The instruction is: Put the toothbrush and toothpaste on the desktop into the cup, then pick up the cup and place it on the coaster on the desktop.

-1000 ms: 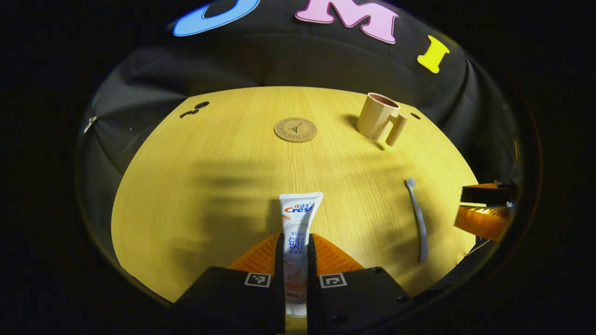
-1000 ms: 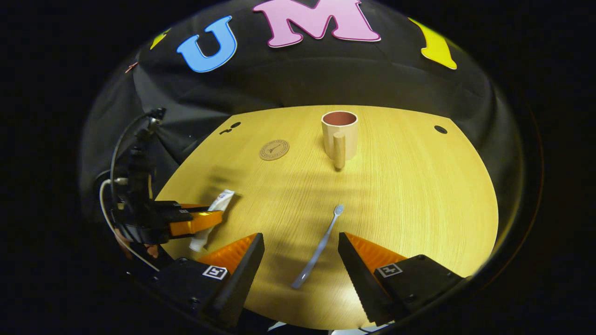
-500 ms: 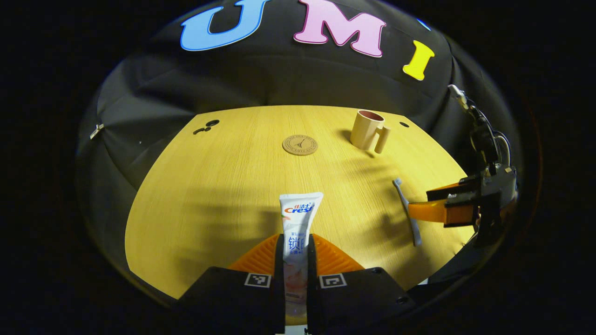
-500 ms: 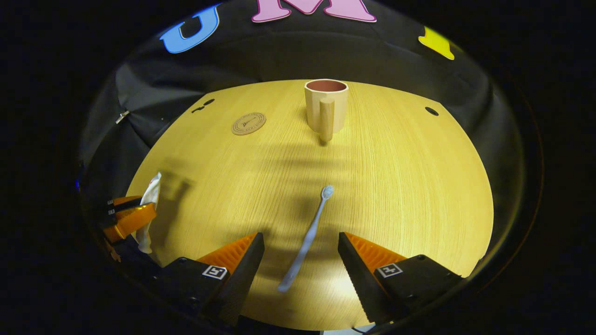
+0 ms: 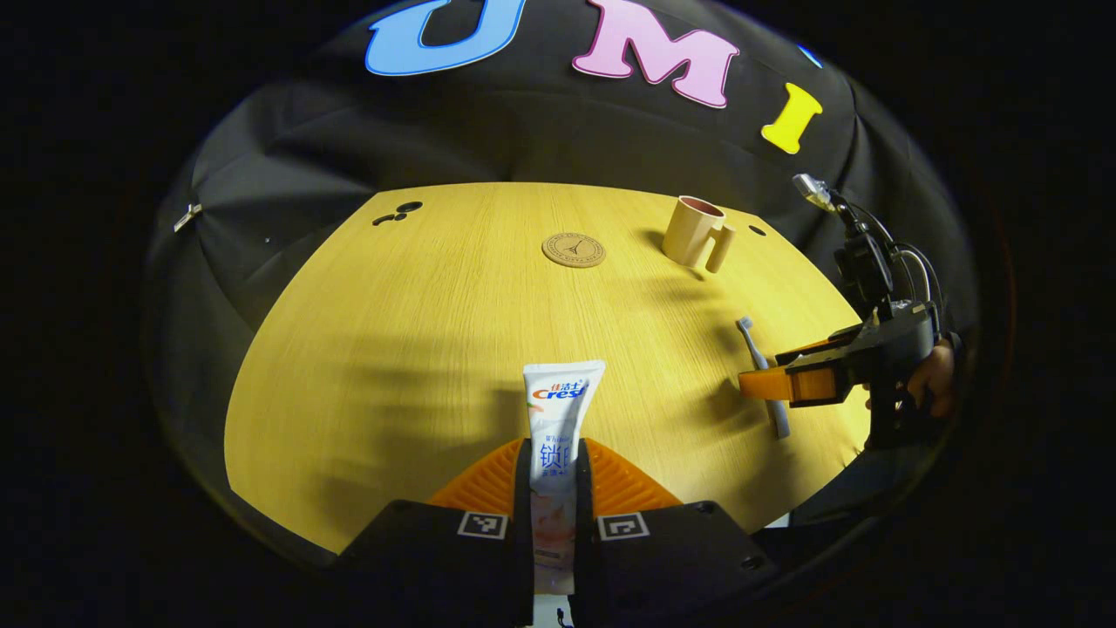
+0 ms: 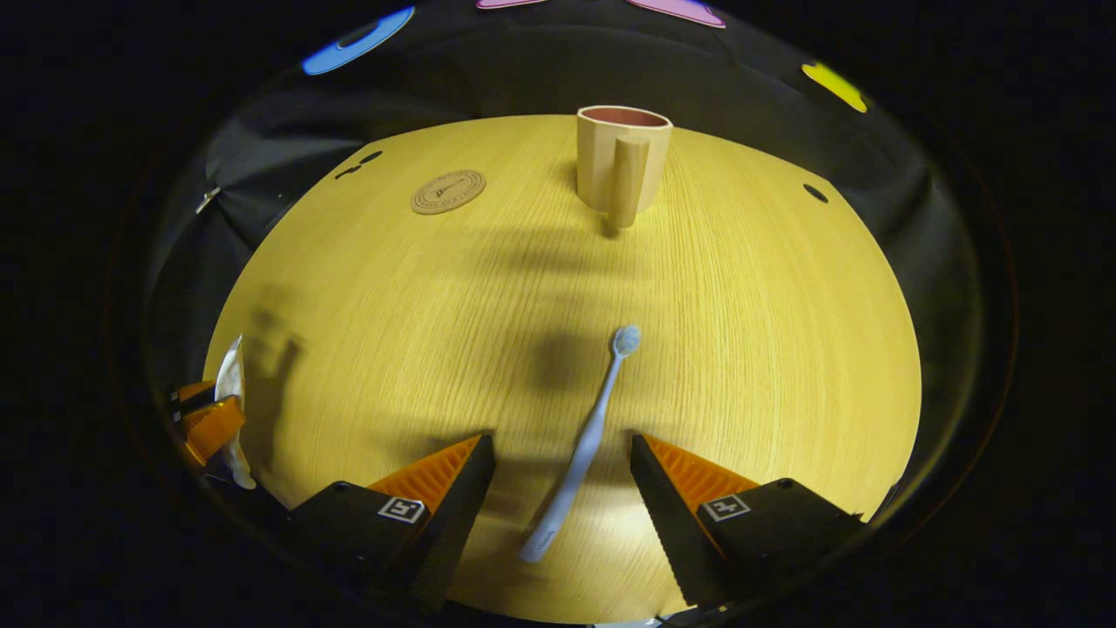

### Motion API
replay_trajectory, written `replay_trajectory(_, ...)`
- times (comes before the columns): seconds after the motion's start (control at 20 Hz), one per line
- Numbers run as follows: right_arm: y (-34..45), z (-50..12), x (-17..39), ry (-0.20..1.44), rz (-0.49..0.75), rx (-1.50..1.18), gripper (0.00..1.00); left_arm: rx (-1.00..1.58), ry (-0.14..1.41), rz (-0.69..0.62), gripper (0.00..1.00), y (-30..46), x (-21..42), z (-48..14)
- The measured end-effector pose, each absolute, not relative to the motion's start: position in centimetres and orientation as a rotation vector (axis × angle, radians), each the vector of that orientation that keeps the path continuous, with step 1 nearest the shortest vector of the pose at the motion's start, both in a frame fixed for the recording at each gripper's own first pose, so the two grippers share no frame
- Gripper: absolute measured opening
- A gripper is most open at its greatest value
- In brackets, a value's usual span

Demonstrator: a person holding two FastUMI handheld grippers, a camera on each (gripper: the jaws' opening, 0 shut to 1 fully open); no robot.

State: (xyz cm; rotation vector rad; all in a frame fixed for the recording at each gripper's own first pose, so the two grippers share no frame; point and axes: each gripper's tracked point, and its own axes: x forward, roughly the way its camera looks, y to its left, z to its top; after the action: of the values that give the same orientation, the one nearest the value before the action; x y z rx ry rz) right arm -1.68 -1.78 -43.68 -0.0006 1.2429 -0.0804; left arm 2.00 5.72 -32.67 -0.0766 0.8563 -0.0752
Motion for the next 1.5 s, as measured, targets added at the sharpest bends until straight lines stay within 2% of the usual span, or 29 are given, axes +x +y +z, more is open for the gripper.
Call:
replay_trajectory(0.4, -2.2, -43.7, -1.3, 1.226, -0.154, 0.021, 0.97, -0.058, 0.873, -0.104, 0.23, 6.3, 1.7, -33.1)
replay_trajectory(0.55, -2.3, -43.9, -1.3, 1.235, -0.197, 0.012, 0.89, -0.055, 0.868, -0.118, 0.23, 6.2, 2.1, -33.0)
replay_trajectory(0.7, -2.2, -43.7, -1.3, 1.259, -0.220, 0.028, 0.89, -0.055, 0.867, -0.126, 0.23, 6.1, 2.4, -33.0)
replay_trajectory(0.75, -2.2, -43.6, -1.1, 1.257, -0.227, 0.028, 0.76, -0.056, 0.868, -0.129, 0.23, 6.0, 2.5, -33.0)
replay_trajectory(0.85, -2.2, -43.6, -0.7, 1.244, -0.221, 0.033, 0.58, -0.057, 0.872, -0.130, 0.23, 5.9, 2.8, -33.0)
replay_trajectory(0.9, -2.2, -43.8, -0.7, 1.239, -0.228, 0.043, 0.37, -0.055, 0.871, -0.132, 0.23, 5.8, 3.0, -33.0)
replay_trajectory(0.95, -2.5, -44.0, -0.7, 1.239, -0.241, 0.045, 0.29, -0.053, 0.870, -0.134, 0.23, 5.7, 3.1, -32.8)
replay_trajectory(1.0, -2.6, -43.6, -0.7, 1.239, -0.246, 0.058, 0.31, -0.050, 0.870, -0.135, 0.23, 5.7, 3.3, -32.8)
replay_trajectory(1.05, -2.6, -43.7, -0.7, 1.254, -0.250, 0.080, 0.12, -0.047, 0.872, -0.135, 0.23, 5.6, 3.4, -32.7)
replay_trajectory(1.2, -2.6, -43.8, -0.7, 1.282, -0.225, 0.144, 0.08, -0.041, 0.881, -0.130, 0.23, 5.0, 4.0, -32.8)
replay_trajectory(1.3, -2.0, -43.7, -0.7, 1.284, -0.153, 0.198, 0.06, -0.037, 0.889, -0.127, 0.24, 4.4, 4.5, -32.9)
replay_trajectory(1.5, -2.3, -43.5, -1.5, 1.278, -0.118, 0.326, 0.06, -0.033, 0.888, -0.110, 0.24, 2.8, 6.0, -32.3)
